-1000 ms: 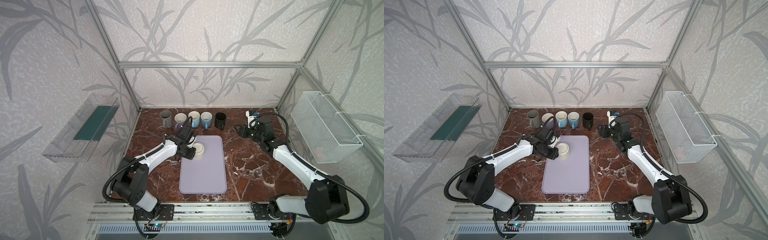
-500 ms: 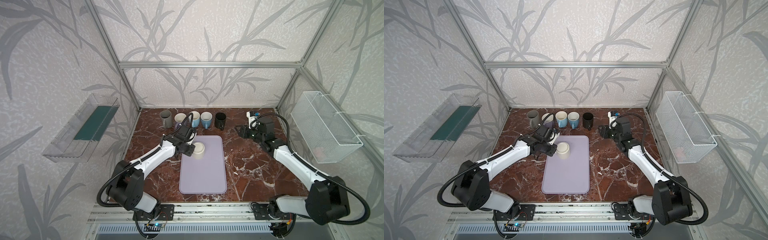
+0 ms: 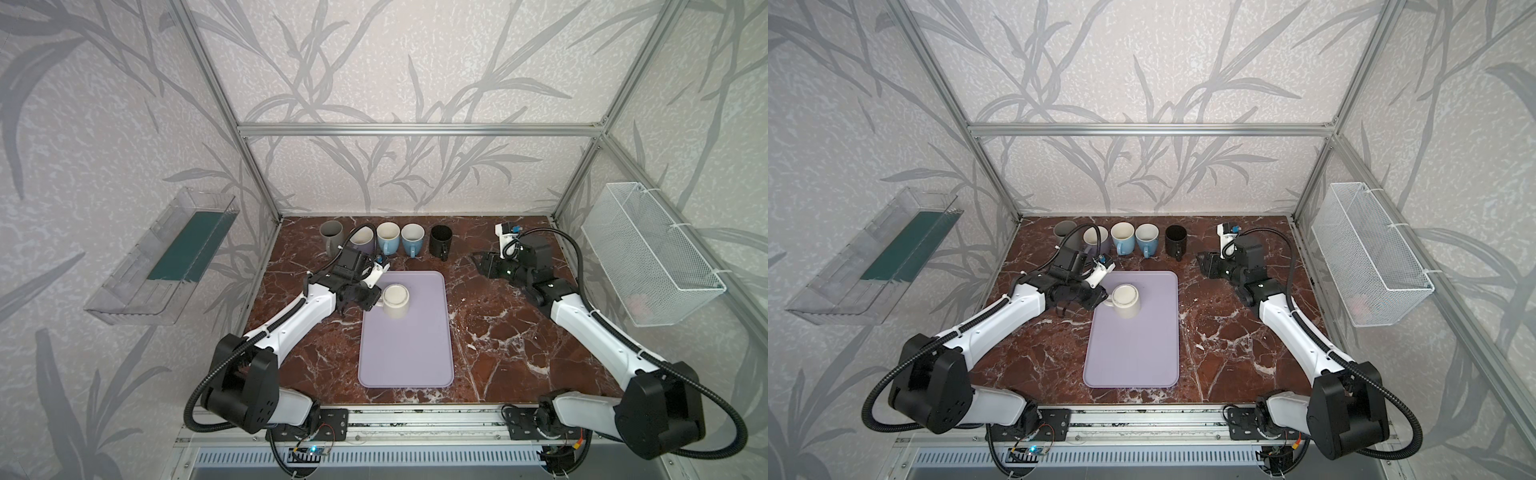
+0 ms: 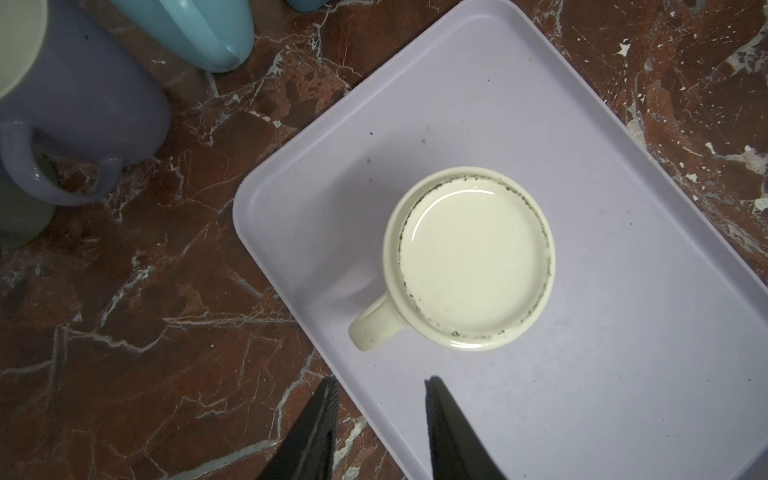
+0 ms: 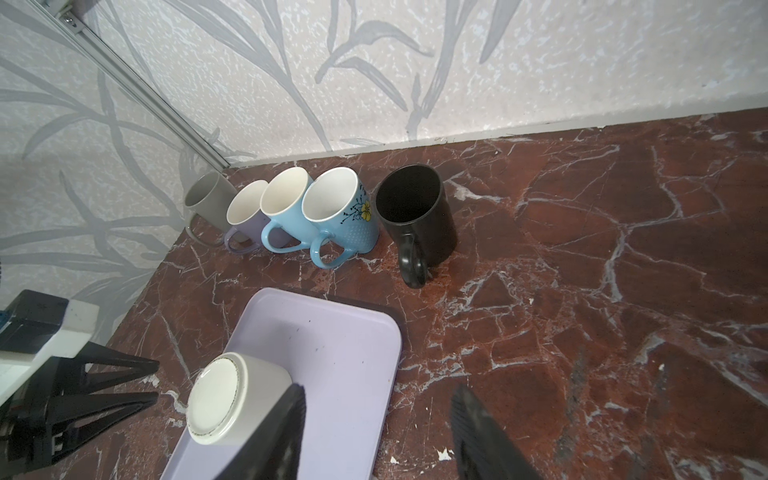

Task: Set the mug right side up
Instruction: 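Lower the left gripper onto the white mug's handle and close it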

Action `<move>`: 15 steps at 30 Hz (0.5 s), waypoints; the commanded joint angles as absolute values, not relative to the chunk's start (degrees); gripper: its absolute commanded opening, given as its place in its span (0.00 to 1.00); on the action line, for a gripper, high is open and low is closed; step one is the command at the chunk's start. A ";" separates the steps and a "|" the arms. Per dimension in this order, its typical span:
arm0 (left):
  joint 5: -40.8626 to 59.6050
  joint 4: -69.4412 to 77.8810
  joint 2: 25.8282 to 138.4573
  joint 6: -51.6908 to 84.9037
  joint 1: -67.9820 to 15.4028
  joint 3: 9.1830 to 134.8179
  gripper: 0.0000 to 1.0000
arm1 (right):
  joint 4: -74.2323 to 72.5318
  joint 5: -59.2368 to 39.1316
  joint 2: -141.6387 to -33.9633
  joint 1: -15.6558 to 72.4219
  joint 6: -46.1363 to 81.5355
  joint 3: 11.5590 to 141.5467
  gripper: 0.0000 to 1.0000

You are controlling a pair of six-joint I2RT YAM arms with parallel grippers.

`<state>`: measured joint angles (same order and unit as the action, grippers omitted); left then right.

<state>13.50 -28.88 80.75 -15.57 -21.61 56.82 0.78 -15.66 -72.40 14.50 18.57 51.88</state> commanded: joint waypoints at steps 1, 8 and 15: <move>16.74 -31.51 80.95 -19.99 -21.18 57.77 0.39 | 2.27 -15.69 -70.33 14.16 18.19 51.67 0.58; 15.68 -33.10 85.74 -21.70 -21.11 59.55 0.38 | 2.91 -15.47 -69.43 13.81 18.11 51.42 0.60; 15.13 -32.43 88.06 -22.92 -20.18 60.94 0.38 | 3.34 -15.23 -69.00 13.71 18.11 51.26 0.60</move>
